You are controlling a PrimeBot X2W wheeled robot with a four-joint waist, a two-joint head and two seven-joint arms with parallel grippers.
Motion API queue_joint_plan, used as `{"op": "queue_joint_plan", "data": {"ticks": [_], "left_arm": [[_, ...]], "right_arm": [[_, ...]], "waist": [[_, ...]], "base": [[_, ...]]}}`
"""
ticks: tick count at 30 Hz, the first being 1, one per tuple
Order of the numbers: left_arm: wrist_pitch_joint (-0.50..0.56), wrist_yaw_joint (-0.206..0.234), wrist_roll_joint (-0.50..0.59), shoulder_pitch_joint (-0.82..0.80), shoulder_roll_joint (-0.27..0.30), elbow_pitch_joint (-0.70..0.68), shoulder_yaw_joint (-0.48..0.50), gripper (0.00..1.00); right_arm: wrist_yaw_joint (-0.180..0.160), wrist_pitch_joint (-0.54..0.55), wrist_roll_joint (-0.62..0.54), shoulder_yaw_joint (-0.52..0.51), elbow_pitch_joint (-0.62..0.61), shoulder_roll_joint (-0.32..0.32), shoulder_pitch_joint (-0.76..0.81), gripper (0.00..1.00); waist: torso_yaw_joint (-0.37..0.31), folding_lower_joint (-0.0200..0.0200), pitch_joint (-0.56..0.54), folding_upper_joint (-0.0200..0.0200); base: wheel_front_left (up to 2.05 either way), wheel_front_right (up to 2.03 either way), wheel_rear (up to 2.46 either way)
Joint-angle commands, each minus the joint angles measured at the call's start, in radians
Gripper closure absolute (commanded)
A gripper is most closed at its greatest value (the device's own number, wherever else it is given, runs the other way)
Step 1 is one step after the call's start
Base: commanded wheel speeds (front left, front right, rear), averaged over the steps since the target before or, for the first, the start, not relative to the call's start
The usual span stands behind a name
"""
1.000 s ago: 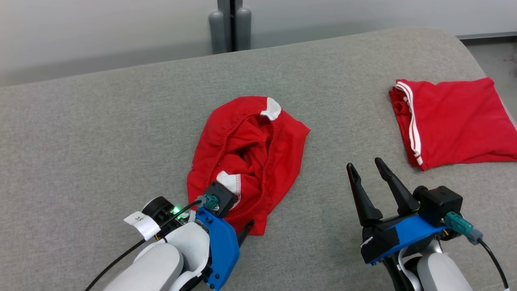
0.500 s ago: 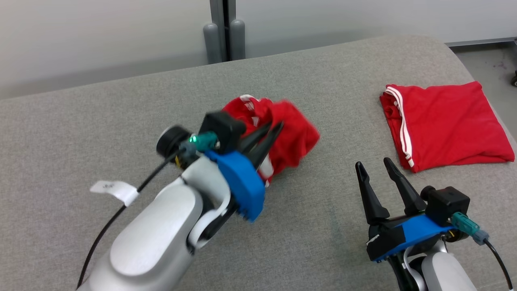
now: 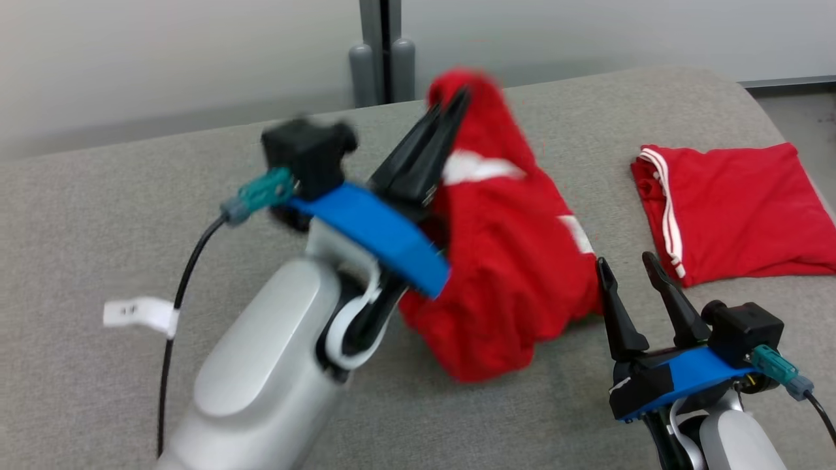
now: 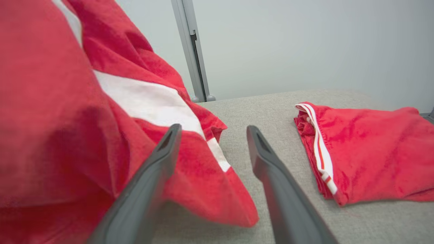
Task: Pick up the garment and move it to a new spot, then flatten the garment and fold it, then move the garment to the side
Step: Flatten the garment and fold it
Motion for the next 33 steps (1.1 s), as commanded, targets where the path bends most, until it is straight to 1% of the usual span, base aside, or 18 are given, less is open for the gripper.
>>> {"op": "queue_joint_plan", "data": {"ticks": [1, 4, 7, 11, 15, 17, 20, 21, 22, 23, 28, 33], "left_arm": [[0.005, 0.013, -0.005, 0.058, 0.04, 0.024, 0.007, 1.0], [0.034, 0.033, -0.018, 0.171, 0.108, 0.065, 0.008, 1.0], [0.055, 0.054, -0.006, 0.249, 0.182, 0.095, 0.005, 1.0], [0.045, 0.051, 0.035, 0.296, 0.244, 0.133, -0.017, 1.0], [-0.006, 0.064, 0.084, 0.277, 0.264, 0.174, -0.022, 1.0], [-0.035, 0.064, 0.11, 0.262, 0.269, 0.197, -0.032, 1.0], [-0.073, 0.046, 0.143, 0.244, 0.271, 0.231, -0.051, 1.0], [-0.086, 0.038, 0.15, 0.239, 0.269, 0.242, -0.055, 0.8], [-0.099, 0.032, 0.156, 0.234, 0.268, 0.255, -0.058, 0.53], [-0.104, 0.029, 0.156, 0.232, 0.265, 0.27, -0.061, 0.0], [-0.105, 0.014, 0.123, 0.243, 0.246, 0.302, -0.055, 0.0], [-0.196, 0.024, 0.068, 0.311, 0.235, 0.266, 0.003, 0.0]], "right_arm": [[0.001, 0.003, -0.003, 0.0, -0.006, 0.0, 0.011, 0.0], [0.001, 0.008, -0.001, 0.003, -0.014, 0.0, 0.013, 0.0], [0.001, 0.009, -0.001, 0.002, -0.018, 0.0, 0.015, 0.0], [0.001, 0.016, -0.004, 0.005, -0.021, 0.0, 0.008, 0.0], [0.001, 0.018, -0.007, 0.007, -0.022, 0.0, -0.001, 0.0], [0.001, 0.02, -0.008, 0.008, -0.022, 0.0, -0.004, 0.0], [0.001, 0.026, -0.008, 0.012, -0.021, 0.0, -0.003, 0.0], [0.001, 0.028, -0.009, 0.013, -0.021, 0.0, -0.002, 0.0], [0.001, 0.027, -0.01, 0.013, -0.02, 0.0, 0.001, 0.0], [0.001, 0.027, -0.011, 0.013, -0.02, 0.0, 0.005, 0.0], [0.001, 0.036, -0.018, 0.0, -0.023, 0.0, 0.018, 0.0], [0.001, 0.052, -0.035, -0.02, -0.044, 0.0, 0.033, 0.0]], "waist": [[0.016, 0.0, 0.01, 0.0], [0.041, 0.0, 0.02, 0.0], [0.067, 0.0, 0.028, 0.0], [0.097, 0.0, 0.03, 0.0], [0.109, 0.0, 0.027, 0.0], [0.111, 0.0, 0.024, 0.0], [0.108, 0.0, 0.017, 0.0], [0.106, 0.0, 0.014, 0.0], [0.104, 0.0, 0.009, 0.0], [0.102, 0.0, 0.005, 0.0], [0.1, 0.0, -0.016, 0.0], [0.109, 0.0, -0.044, 0.0]], "base": [[0.0, 0.0, 0.0], [0.0, 0.0, 0.0], [0.0, 0.0, 0.0], [0.0, 0.0, 0.0], [0.0, 0.0, 0.0], [0.0, 0.0, 0.0], [0.0, 0.0, 0.0], [0.0, 0.0, 0.0], [0.0, 0.0, 0.0], [0.0, 0.0, 0.0], [0.0, 0.0, 0.0], [0.0, 0.0, 0.0]]}}
